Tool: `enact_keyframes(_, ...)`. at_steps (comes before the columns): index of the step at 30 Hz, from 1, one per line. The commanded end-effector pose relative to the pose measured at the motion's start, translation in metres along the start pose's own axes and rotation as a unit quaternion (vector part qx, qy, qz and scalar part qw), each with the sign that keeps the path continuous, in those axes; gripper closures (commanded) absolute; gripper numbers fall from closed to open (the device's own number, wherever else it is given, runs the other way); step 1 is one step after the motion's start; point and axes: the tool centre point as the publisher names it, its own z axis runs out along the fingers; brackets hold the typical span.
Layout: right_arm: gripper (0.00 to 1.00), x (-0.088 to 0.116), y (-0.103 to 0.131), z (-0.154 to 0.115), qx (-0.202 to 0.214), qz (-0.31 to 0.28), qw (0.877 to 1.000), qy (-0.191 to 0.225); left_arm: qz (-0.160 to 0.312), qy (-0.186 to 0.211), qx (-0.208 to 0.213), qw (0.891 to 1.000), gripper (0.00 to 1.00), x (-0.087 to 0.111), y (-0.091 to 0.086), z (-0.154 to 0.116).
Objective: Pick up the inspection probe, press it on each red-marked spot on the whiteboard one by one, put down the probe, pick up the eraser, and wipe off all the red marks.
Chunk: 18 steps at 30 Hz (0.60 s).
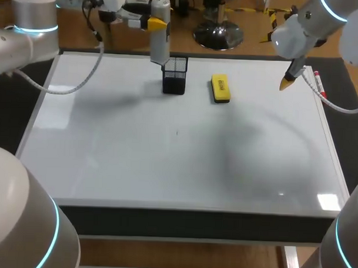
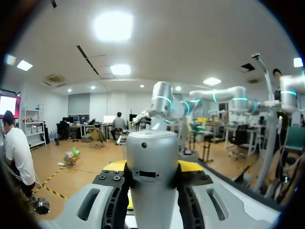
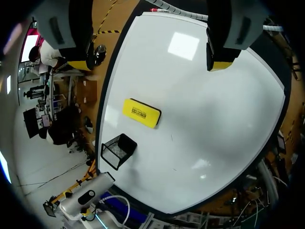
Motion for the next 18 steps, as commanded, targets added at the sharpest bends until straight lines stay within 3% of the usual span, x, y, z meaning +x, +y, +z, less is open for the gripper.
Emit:
enact_keyframes(1, 0.0, 0.0, 0.0, 0.0, 0.001, -0.001, 1.0, 0.001, 0.001, -0.022, 0.01, 1.0, 1.0, 0.002, 0.004, 0.005)
enact_keyframes(18, 0.0, 0.0, 0.0, 0.0, 0.001, -0.001, 1.0, 0.001, -0.003, -0.034, 0.025, 0.999, 1.0, -0.01, 0.01, 0.026)
